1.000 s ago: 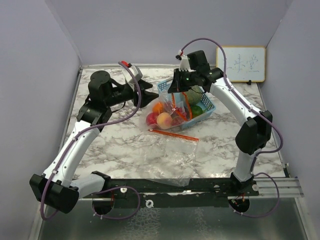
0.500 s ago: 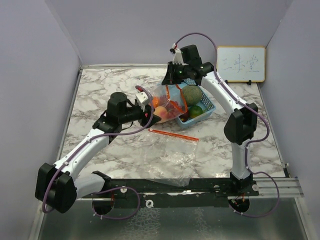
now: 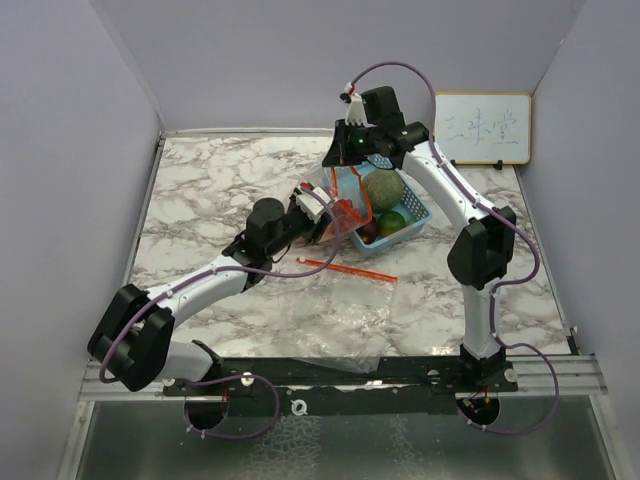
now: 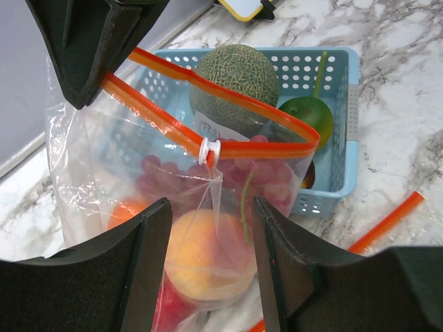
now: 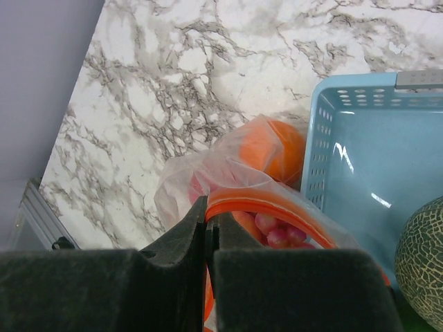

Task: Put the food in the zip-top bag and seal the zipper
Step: Pick up the zipper food storage bag at the center of the board.

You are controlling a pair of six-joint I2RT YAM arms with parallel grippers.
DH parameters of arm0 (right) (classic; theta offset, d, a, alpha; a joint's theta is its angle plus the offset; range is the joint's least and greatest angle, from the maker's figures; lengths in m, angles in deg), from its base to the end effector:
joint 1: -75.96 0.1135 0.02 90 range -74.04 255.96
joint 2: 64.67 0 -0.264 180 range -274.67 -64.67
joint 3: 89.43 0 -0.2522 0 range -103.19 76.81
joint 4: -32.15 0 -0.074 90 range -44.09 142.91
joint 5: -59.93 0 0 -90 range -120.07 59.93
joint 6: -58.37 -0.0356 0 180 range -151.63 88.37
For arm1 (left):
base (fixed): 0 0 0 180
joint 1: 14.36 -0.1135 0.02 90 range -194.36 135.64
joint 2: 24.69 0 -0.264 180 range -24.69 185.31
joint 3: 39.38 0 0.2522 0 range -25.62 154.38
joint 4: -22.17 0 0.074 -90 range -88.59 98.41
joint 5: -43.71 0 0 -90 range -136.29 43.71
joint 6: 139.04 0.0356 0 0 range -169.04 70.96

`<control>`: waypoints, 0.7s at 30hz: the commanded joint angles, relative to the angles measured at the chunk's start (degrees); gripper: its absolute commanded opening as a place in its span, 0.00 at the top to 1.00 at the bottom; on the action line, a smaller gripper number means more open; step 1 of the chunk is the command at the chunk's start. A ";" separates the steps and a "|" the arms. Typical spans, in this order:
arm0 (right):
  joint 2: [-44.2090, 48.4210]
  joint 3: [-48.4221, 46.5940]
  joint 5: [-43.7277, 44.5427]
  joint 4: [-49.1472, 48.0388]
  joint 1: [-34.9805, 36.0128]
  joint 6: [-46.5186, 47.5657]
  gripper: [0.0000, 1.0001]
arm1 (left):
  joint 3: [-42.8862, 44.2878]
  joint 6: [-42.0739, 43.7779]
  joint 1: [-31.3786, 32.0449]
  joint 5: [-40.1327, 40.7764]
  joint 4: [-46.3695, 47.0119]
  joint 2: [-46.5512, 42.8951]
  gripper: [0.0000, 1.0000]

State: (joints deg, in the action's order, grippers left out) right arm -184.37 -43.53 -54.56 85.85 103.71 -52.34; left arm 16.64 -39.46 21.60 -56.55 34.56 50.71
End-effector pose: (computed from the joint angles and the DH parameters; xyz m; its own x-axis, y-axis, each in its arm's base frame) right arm 0.4156 0.2354 0.3381 -0.7746 -0.0439 -0.6310 -0.4637 0.7179 0.5193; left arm 0.2388 -0.1811 0.2720 0.0229 0.1857 -0.9823 0.7273 0.6711 0.1438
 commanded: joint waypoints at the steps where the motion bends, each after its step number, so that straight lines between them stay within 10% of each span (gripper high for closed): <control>1: -1.15 -2.84 -0.26 0.30 0.07 0.16 0.98 | 0.27 2.74 0.74 3.40 8.77 2.48 0.48; 15: -0.46 -3.59 -2.09 3.15 0.11 0.52 0.98 | 1.26 6.77 1.54 3.58 17.33 11.61 0.47; 21: -0.46 -4.84 -2.16 4.70 0.09 0.68 0.98 | 2.10 7.24 1.65 5.12 18.36 13.88 0.79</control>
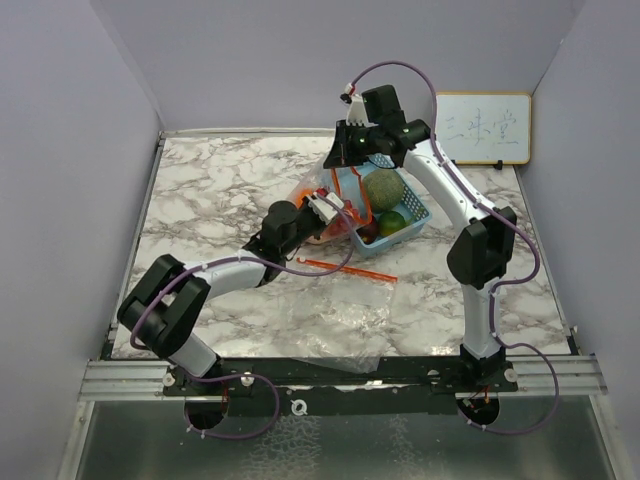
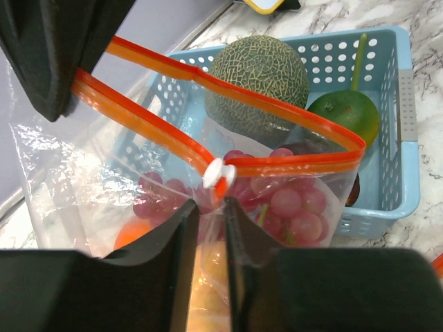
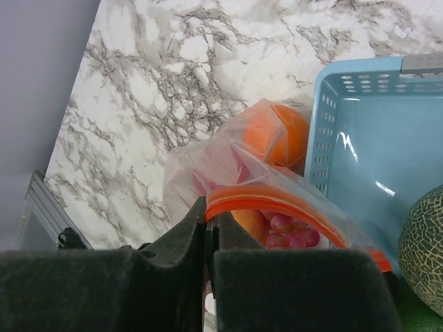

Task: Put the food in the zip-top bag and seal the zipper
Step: Pick up the zipper food storage bag at the center of the board.

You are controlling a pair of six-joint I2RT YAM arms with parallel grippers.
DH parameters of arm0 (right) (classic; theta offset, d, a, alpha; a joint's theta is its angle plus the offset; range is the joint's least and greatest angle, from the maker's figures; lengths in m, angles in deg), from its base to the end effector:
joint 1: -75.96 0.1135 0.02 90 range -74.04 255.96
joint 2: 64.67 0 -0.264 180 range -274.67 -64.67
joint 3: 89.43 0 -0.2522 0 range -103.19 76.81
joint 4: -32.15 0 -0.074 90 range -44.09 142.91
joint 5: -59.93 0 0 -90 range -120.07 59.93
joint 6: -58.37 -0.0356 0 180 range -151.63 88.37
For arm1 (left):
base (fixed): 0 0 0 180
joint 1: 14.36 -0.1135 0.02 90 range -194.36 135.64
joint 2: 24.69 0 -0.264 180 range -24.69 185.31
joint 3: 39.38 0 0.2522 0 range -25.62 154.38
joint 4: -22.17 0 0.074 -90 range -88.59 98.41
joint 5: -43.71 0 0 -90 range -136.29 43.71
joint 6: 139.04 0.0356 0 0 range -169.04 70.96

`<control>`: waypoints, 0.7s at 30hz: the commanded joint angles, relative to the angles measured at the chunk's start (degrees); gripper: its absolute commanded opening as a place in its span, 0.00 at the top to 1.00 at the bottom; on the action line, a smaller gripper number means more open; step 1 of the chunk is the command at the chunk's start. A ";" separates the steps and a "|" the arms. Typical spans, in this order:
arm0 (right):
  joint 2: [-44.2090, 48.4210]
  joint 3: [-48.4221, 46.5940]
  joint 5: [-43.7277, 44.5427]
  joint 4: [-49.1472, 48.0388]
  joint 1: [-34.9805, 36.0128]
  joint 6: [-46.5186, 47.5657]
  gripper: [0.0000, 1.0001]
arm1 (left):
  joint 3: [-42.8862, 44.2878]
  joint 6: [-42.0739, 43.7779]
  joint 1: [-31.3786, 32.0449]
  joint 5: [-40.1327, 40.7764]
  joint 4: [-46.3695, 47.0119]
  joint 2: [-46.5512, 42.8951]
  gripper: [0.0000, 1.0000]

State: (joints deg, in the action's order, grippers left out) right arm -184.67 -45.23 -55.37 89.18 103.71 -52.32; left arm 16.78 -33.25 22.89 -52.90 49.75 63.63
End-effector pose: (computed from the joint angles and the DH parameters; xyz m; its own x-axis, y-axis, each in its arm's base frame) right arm 0.4129 0.2344 0.3408 -0.7949 -0.0573 -0.6041 -0.4538 0.7169 0.5292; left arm 0.2640 -0.2059 0.2344 0.1273 0.2428 -0.9617 0.6838 0.6809 0.2624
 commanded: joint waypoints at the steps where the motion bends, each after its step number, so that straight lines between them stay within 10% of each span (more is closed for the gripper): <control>1: -0.14 -3.27 -1.48 1.65 0.07 0.67 0.98 | 2.11 0.60 0.36 2.37 3.48 1.05 0.86; 7: 0.77 -2.02 1.01 3.07 -0.74 0.91 0.97 | 4.21 -0.32 0.32 9.97 0.58 -2.28 1.00; 16: 11.73 12.71 5.11 -2.23 -3.05 11.01 0.43 | 3.45 -2.64 0.03 13.08 -11.00 -15.72 1.00; 21: 24.48 25.26 5.64 -14.79 -3.14 16.91 0.36 | 3.15 -3.99 -0.87 13.05 -17.73 -23.23 1.00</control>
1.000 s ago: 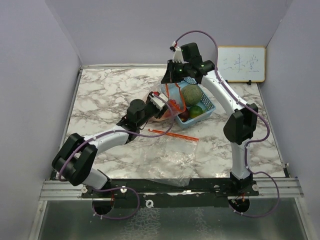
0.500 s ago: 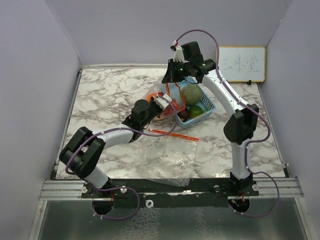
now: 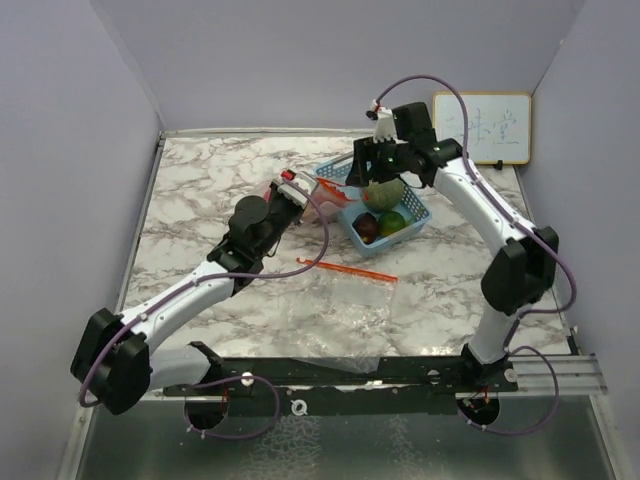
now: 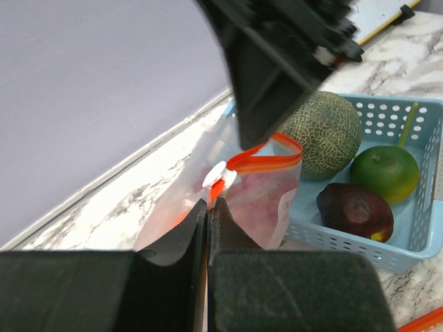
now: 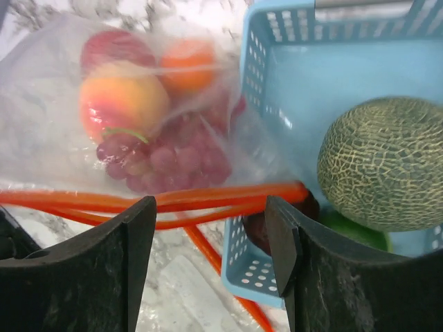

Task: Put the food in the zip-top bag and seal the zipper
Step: Pick up the zipper food storage bag at the center of the board, then zip the zipper food storage bag.

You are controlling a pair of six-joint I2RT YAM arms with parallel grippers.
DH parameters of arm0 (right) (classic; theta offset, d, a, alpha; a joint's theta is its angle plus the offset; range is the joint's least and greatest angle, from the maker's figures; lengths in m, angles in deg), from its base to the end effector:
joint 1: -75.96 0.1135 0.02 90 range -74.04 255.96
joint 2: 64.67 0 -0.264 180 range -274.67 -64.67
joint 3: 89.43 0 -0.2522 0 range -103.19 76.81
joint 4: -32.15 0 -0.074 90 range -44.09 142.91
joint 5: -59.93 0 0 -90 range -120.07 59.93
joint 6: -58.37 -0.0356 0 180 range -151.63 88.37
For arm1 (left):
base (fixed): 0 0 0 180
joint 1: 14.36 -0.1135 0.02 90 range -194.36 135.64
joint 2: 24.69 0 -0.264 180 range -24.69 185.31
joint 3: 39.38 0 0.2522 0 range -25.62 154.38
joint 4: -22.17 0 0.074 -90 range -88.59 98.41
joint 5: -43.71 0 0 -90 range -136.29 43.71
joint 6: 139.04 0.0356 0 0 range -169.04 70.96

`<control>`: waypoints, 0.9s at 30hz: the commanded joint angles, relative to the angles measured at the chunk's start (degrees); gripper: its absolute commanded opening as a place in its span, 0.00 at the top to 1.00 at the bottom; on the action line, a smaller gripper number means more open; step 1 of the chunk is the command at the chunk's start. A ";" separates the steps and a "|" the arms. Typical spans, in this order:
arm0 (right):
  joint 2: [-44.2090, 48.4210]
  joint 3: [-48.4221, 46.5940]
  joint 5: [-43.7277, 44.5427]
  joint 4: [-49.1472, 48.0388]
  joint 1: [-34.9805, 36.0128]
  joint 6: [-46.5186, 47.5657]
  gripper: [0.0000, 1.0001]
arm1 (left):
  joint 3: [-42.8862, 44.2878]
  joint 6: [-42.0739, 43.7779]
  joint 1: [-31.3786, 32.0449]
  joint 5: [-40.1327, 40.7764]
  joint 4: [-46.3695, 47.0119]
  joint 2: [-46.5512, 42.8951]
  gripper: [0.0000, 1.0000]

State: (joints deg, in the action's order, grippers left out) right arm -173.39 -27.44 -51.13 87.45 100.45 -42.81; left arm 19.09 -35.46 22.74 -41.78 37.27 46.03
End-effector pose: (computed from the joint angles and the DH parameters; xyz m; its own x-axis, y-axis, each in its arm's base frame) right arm 0.3843 0.1891 0.3271 -0.7614 -0.1480 -0.6312 -0.4754 0.7895 0.3883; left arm 0.2319 -0.1719 0.3146 0.1650 0.1687 -0.9718 0.5143 0.8260 0.2307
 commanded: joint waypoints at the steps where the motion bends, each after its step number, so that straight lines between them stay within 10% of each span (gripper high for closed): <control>1: 15.31 9.29 -0.04 -16.81 0.12 8.80 0.36 | 1.37 -1.86 -1.00 1.31 -6.92 -6.68 1.00; 13: 20.51 16.11 -41.59 -37.98 0.13 15.76 0.53 | 15.87 -14.24 -9.77 -21.85 -27.28 -12.47 1.00; 27: 16.87 15.69 -40.51 -47.84 4.51 13.64 0.53 | 17.59 -19.17 -11.33 -30.11 -29.70 -10.14 1.00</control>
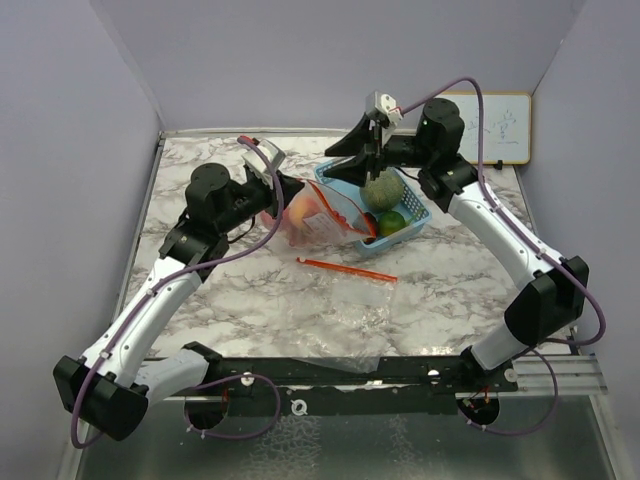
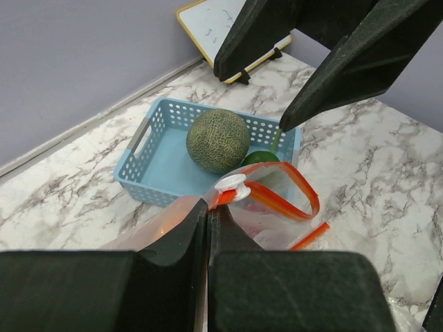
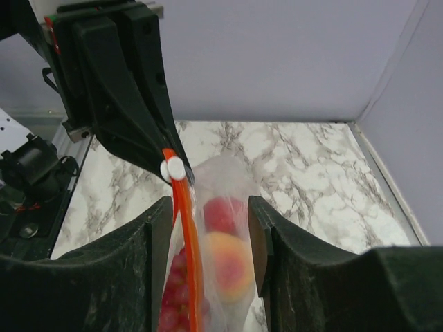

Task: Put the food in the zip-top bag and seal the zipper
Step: Zip the zipper food storage bag.

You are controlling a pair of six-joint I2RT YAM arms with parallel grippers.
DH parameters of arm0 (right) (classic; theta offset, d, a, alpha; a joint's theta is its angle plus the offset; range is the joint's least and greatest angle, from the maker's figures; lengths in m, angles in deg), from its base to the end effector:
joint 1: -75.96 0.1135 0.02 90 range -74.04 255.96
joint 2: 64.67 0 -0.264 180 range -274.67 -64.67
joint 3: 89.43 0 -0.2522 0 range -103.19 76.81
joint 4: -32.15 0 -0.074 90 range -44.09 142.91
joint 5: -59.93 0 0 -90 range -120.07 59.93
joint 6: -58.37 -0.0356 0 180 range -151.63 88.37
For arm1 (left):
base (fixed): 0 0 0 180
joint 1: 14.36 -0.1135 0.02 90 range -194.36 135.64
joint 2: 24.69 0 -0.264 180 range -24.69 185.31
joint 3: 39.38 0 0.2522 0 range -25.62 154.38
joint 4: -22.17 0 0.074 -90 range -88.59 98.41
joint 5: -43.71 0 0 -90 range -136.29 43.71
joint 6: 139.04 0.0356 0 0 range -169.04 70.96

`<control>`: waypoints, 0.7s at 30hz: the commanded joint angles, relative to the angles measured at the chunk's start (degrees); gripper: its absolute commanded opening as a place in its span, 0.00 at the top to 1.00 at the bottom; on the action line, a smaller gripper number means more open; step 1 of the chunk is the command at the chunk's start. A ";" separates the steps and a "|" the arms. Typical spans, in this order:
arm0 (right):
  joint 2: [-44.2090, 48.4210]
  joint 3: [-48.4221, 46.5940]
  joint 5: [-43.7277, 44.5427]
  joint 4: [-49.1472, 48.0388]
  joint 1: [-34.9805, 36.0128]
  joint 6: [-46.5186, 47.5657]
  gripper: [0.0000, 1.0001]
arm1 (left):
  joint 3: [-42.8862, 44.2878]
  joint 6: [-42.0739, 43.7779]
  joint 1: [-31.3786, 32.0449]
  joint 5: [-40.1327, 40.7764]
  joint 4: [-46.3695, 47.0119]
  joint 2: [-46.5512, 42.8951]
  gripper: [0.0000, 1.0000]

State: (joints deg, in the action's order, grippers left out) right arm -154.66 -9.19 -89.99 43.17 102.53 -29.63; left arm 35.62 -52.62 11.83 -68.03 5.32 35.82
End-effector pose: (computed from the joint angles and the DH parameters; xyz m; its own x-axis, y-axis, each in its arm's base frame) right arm 0.3085 0.1887 0.4183 0.0153 -0.0119 -0.9998 -0.9980 0.0609 -0.0160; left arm 0.2106 -0.1183 0.4020 -0.0832 -0.0237 -0.9962 0.7383 0.6700 -0.0776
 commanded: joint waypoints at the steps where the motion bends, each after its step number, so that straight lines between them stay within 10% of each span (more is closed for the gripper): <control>1: -2.37 -2.63 -1.98 -3.45 3.03 0.57 0.54 | 1.08 -2.17 -0.40 -3.99 2.41 0.28 1.00; 21: -3.74 -1.75 -1.46 0.67 6.04 3.16 0.74 | 1.01 -3.43 -0.62 -3.70 4.02 1.26 1.00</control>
State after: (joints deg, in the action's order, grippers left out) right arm -157.68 -10.46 -90.97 42.60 108.26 -27.69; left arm 35.62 -55.17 11.57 -70.52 5.30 37.27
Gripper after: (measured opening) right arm 0.294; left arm 0.012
